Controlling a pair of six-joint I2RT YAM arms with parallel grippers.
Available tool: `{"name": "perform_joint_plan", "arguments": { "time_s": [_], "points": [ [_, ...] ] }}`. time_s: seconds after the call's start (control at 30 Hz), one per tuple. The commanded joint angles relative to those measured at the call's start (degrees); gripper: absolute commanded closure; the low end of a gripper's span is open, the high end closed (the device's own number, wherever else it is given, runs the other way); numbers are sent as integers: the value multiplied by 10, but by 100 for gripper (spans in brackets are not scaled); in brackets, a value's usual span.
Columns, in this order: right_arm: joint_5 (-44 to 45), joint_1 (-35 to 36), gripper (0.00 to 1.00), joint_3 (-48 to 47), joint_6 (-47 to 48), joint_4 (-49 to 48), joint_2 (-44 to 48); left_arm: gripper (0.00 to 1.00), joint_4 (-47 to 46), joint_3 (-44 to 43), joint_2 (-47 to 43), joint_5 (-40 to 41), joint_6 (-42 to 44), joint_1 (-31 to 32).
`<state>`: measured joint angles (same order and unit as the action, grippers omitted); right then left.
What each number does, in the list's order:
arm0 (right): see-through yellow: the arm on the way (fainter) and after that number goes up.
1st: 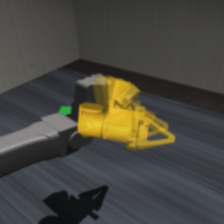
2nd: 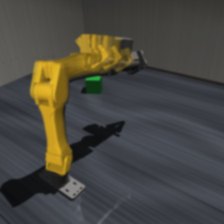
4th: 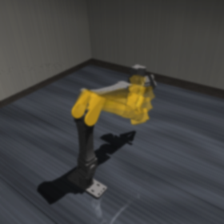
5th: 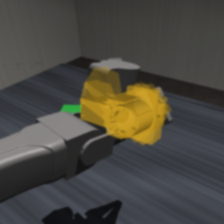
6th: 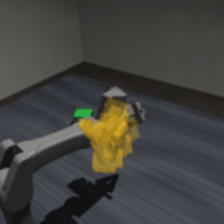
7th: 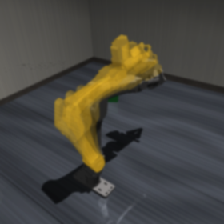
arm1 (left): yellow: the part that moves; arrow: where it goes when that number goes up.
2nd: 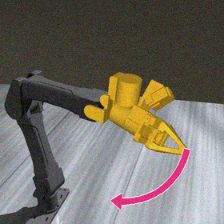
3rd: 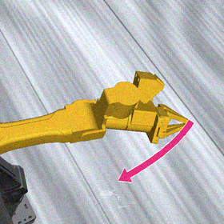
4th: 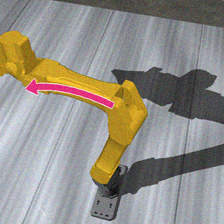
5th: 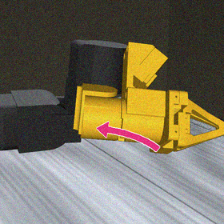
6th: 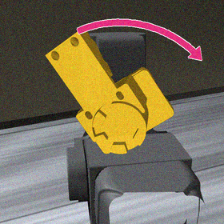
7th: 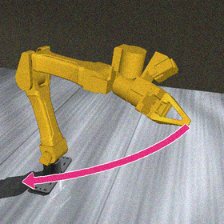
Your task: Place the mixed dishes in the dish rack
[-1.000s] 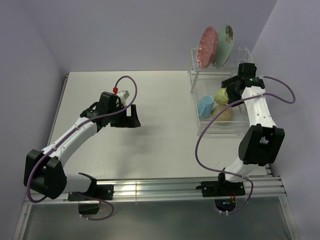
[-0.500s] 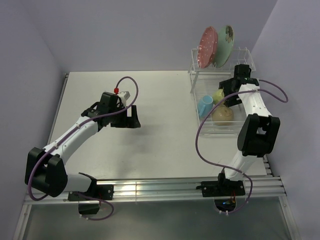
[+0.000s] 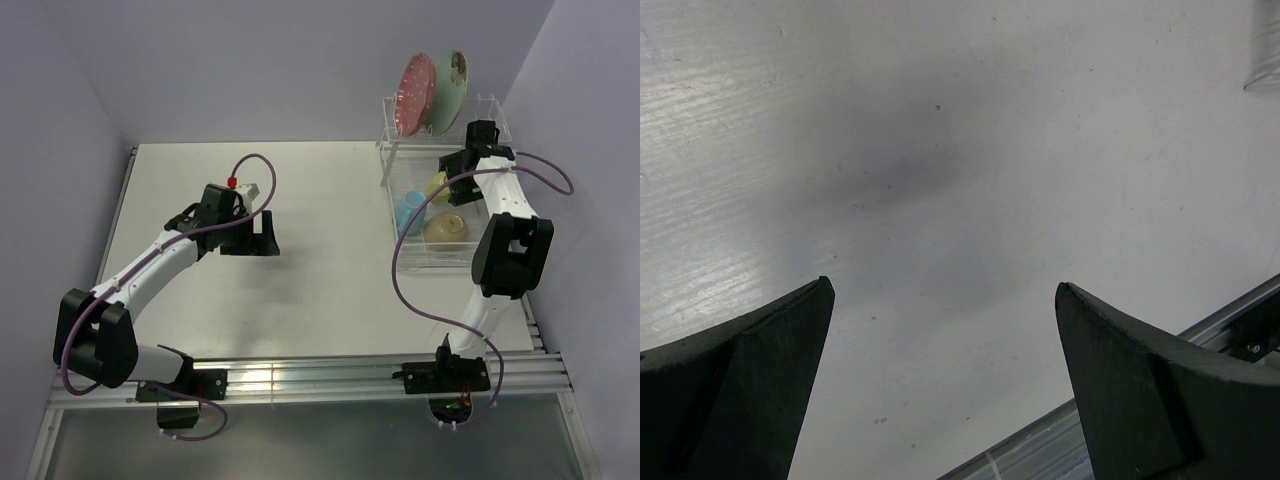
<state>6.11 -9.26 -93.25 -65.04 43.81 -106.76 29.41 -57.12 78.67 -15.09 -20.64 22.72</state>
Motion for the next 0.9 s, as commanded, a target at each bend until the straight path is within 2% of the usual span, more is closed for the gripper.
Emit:
{"name": "perform_joint_plan", "arguments": {
  "time_s": [0.0,0.27,0.37,0.53,0.57,0.6,0.67,0.73,0.87],
  "points": [
    [29,-3,100,-45,-4,0,2,1,-9,-20,3,4,5,-2],
    [39,-4,100,-28,-1,2,4,1,-9,-20,6,4,1,-2],
    [33,-3,93,-25,3,3,-3,1,-10,-19,10,1,-2,-2],
    [34,-2,78,-20,11,-1,-6,1,-10,-24,11,1,-2,-2],
    [34,-2,73,-20,13,-1,-8,1,-10,-24,11,2,-1,-2],
    [34,-2,64,-24,14,0,-9,1,-10,-23,10,2,-2,-2],
    [34,-2,54,-28,16,4,-16,1,-10,-22,12,0,-3,-2],
    [32,-2,50,-33,19,5,-19,1,-10,-22,10,0,-1,-2],
    [33,-2,34,-38,21,7,-22,1,-9,-24,11,2,1,-2]
  ]
}}
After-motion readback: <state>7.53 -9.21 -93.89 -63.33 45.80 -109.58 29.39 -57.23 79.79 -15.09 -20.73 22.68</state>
